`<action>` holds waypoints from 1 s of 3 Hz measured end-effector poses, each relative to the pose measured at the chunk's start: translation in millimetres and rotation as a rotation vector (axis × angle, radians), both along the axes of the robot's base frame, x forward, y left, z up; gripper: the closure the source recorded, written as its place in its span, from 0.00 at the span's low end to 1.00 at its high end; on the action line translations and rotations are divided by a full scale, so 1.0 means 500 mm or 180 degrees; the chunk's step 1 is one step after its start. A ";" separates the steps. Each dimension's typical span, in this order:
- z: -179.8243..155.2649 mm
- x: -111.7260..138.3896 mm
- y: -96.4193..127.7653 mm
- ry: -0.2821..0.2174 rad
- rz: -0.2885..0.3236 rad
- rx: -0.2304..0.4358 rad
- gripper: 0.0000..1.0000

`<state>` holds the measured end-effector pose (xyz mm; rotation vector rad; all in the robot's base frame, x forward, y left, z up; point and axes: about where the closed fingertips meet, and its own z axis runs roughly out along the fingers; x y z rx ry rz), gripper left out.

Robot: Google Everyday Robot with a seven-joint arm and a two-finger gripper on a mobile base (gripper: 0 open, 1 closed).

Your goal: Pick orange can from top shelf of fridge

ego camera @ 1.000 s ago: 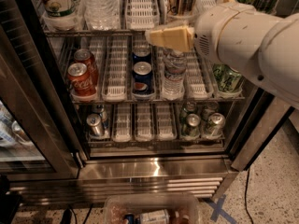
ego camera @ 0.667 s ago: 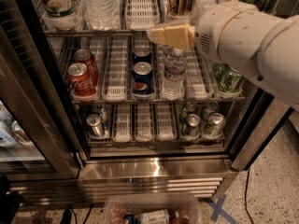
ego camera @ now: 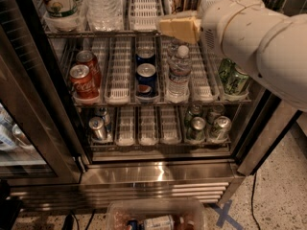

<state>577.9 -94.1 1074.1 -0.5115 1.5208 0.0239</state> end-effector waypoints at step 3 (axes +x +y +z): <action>-0.001 0.023 -0.025 -0.0136 -0.0157 -0.0017 0.18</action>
Offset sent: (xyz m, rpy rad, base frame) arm 0.0201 -0.0142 0.0004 -0.0057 -0.0473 -0.0625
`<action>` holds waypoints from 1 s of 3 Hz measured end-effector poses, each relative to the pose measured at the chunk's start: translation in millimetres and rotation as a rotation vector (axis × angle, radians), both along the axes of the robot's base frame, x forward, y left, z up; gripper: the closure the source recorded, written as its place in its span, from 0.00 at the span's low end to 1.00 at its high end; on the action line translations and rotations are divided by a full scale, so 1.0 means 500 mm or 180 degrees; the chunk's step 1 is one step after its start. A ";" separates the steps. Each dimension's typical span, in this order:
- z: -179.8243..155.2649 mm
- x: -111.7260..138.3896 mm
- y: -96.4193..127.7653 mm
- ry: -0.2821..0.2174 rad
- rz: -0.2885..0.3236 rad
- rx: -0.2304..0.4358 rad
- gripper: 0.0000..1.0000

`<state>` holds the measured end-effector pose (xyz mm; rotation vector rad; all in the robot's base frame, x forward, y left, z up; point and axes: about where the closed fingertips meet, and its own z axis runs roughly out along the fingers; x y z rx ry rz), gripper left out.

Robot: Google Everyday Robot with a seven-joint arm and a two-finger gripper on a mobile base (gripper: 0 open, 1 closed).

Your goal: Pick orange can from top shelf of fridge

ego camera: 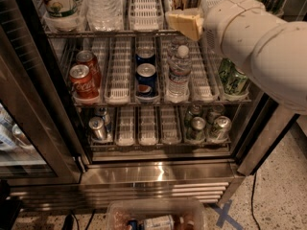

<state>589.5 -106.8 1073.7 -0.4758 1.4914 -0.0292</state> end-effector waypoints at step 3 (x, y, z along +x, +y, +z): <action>0.004 0.019 0.007 -0.0038 -0.0051 0.0167 0.29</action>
Offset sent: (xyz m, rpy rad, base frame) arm 0.0153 0.0053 0.0029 0.0520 -0.0140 -0.0122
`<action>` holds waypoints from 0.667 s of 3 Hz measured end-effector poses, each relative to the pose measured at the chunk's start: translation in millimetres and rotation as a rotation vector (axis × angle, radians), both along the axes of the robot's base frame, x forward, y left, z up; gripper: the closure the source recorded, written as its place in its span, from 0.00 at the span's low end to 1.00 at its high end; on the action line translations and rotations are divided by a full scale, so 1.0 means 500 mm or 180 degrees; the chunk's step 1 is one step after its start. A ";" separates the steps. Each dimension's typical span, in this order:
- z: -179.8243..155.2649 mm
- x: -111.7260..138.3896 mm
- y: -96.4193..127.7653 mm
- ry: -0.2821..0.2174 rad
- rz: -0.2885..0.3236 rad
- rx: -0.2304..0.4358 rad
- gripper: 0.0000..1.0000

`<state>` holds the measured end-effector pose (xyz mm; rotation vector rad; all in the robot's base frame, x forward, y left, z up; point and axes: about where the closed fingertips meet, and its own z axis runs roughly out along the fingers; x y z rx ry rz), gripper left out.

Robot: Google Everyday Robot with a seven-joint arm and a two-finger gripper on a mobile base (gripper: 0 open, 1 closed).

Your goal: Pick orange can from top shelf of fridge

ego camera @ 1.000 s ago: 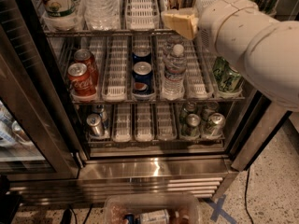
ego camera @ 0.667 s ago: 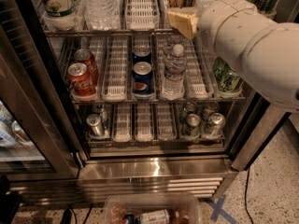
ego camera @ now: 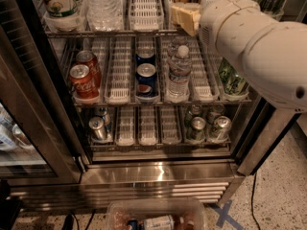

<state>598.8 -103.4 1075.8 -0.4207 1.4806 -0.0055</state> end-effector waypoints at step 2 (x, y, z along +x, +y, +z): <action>-0.006 0.037 0.015 -0.0011 -0.0045 0.0194 0.36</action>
Offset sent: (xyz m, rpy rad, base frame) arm 0.0132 0.0046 -0.0058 0.0692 0.0121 -0.0216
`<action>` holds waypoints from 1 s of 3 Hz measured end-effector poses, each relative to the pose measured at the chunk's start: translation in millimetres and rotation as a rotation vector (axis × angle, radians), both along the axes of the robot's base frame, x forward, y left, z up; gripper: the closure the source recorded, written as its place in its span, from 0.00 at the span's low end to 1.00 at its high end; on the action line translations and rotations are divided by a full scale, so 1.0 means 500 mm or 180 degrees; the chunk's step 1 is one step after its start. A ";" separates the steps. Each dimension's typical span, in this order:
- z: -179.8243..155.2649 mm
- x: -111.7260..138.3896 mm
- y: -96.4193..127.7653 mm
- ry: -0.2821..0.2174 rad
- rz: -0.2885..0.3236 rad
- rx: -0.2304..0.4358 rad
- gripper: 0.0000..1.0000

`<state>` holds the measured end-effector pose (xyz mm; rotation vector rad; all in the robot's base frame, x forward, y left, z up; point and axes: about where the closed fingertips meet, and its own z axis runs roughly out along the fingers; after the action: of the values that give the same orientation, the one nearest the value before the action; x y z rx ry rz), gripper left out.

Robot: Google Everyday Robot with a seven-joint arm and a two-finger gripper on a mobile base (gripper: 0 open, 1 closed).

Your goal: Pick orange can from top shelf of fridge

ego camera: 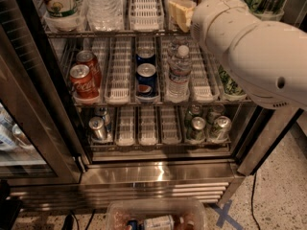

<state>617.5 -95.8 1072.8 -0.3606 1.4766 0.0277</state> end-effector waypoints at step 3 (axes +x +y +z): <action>-0.009 0.034 -0.019 -0.0008 -0.0106 -0.0024 0.35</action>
Offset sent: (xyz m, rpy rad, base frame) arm 0.0265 -0.0109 -0.0037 -0.0116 -0.0010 -0.0395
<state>634.7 -105.2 1068.4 -0.3420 1.4802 -0.0047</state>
